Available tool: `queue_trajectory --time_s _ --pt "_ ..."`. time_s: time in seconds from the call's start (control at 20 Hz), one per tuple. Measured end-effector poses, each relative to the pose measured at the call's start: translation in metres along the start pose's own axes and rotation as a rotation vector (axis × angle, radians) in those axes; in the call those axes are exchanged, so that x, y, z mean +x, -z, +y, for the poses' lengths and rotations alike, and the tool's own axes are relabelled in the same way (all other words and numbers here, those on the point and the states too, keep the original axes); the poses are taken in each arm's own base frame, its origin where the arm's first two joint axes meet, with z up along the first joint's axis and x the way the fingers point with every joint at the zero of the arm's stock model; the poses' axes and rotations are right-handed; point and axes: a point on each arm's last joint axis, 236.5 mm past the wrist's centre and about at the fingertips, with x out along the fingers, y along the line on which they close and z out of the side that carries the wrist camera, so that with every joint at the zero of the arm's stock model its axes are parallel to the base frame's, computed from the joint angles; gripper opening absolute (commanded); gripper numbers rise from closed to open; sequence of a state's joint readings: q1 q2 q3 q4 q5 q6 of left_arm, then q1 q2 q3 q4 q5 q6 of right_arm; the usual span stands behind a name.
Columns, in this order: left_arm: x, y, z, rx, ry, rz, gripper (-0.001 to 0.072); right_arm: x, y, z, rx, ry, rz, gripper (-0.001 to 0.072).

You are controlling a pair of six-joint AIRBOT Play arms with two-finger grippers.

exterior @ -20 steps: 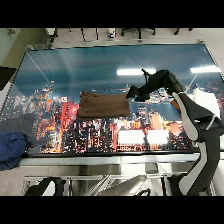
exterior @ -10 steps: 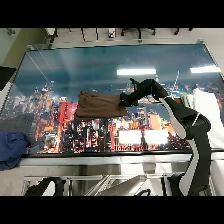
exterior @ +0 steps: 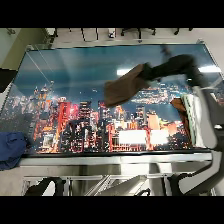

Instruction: Fold the shirts.

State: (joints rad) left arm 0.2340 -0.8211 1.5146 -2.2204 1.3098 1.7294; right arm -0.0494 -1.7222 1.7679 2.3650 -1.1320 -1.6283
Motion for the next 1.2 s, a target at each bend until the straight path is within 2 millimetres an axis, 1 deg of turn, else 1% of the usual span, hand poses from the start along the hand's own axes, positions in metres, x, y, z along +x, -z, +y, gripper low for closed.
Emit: queue_trajectory --time_s 0.1,0.2,0.25,0.3,0.35,0.4,0.5,0.65,0.75,0.8,0.85,0.9,1.05,1.2 --pt "0.0 0.001 0.0 0.0 0.0 0.003 0.0023 -0.067 -0.035 -0.022 0.047 0.033 -0.122 0.0031" --pt "0.0 0.001 0.0 0.0 0.001 0.003 0.0023 -0.13 -0.055 -0.053 0.106 0.079 -0.222 0.0031" --pt "0.0 0.001 0.0 0.0 0.001 0.003 0.0023 -0.157 -0.06 -0.069 0.135 0.104 -0.256 0.003" --pt "0.0 0.001 0.0 0.0 0.001 0.003 0.0023 -0.182 -0.061 -0.084 0.166 0.128 -0.283 0.003" --pt "0.0 0.001 0.0 -0.001 0.001 0.003 0.0023 -0.207 -0.058 -0.1 0.206 0.155 -0.299 0.003" --pt "0.0 0.001 -0.001 0.0 0.002 0.004 0.0023 -0.228 -0.052 -0.118 0.244 0.195 -0.307 0.003" --pt "0.001 0.003 -0.004 0.004 0.011 0.011 0.0023 -0.261 -0.03 -0.151 0.317 0.298 -0.284 0.003" --pt "0.003 0.006 -0.016 0.021 0.044 0.024 0.0023 -0.292 0.012 -0.185 0.425 0.467 -0.203 0.0031" --pt "0.006 0.009 -0.026 0.034 0.073 0.035 0.0023 -0.306 0.039 -0.195 0.505 0.548 -0.152 0.0035" --pt "0.008 0.01 -0.03 0.04 0.087 0.039 0.0023 -0.31 0.052 -0.197 0.548 0.578 -0.127 0.0133" --pt "0.012 0.012 -0.035 0.044 0.104 0.051 0.0023 -0.312 0.065 -0.199 0.59 0.603 -0.1 0.0394" --pt "0.016 0.015 -0.039 0.047 0.119 0.065 0.0023 -0.313 0.079 -0.2 0.634 0.624 -0.064 0.0538" --pt "0.033 0.026 -0.052 0.057 0.173 0.123 0.0023 -0.312 0.11 -0.202 0.727 0.658 0.023 0.0538" --pt "0.051 0.039 -0.066 0.066 0.223 0.186 0.0023 -0.312 0.124 -0.201 0.778 0.673 0.062 0.0531"
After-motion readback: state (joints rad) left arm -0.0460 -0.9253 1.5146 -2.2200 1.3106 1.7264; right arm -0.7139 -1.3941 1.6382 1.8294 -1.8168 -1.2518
